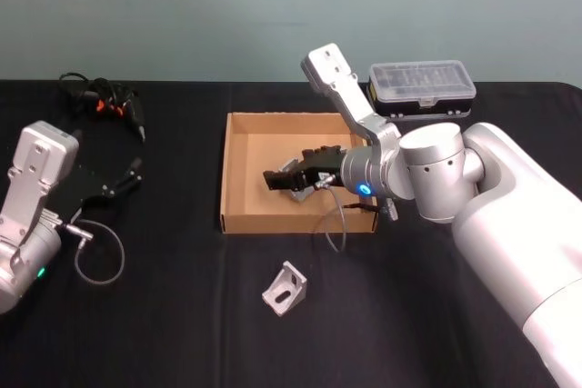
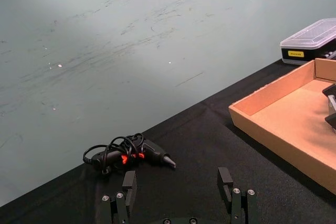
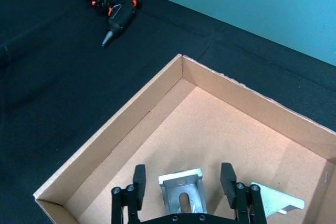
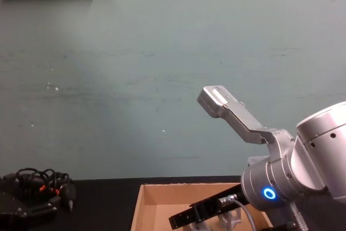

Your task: Use one hand to pick up the angle iron from the table and place it into the box.

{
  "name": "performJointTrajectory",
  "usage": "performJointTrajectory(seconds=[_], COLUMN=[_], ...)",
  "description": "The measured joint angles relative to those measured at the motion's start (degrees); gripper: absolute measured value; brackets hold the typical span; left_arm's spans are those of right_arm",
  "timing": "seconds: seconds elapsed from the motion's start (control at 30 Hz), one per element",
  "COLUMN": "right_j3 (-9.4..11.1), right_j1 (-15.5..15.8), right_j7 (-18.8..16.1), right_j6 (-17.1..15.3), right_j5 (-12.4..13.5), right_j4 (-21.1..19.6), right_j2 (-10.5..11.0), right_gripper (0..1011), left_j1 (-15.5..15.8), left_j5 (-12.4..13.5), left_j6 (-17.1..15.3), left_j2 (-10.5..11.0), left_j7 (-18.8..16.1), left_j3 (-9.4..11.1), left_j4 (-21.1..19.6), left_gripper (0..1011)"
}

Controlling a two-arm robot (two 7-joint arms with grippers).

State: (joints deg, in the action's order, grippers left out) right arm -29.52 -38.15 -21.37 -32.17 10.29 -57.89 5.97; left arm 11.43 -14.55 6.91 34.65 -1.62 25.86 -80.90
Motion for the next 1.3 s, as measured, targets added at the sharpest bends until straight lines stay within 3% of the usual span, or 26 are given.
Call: performJointTrajectory(seconds=[0.2,0.57,0.7,0.9,1.1,1.3], right_j3=[0.12,2.19,2.45,2.87,3.41,4.14], right_j1=[0.31,4.04,5.57,9.69,15.44,19.90], right_j7=[-0.01,-0.52,-0.97,-2.79,-4.93,-5.87], right_j6=[0.10,2.73,2.33,-0.12,-4.21,-7.93], right_j5=[-0.01,0.48,0.96,2.91,5.64,7.52], right_j4=[-0.46,-7.27,-10.56,-19.12,-29.74,-37.30], right_j2=[0.10,1.63,2.66,5.87,10.91,15.46], right_gripper=[1002,1000,1000,1000,1000,1000], left_j1=[0.00,0.00,0.00,0.00,0.00,0.00], left_j5=[0.00,0.00,0.00,0.00,0.01,0.00], left_j6=[0.00,0.00,0.00,0.00,0.00,0.00], left_j2=[0.00,0.00,0.00,0.00,0.00,0.00], left_j7=[0.00,0.00,0.00,0.00,0.00,0.00], left_j3=[0.00,0.00,0.00,0.00,0.00,0.00], left_j4=[0.00,0.00,0.00,0.00,0.00,0.00], left_gripper=[1011,1011,1012,1011,1011,1011])
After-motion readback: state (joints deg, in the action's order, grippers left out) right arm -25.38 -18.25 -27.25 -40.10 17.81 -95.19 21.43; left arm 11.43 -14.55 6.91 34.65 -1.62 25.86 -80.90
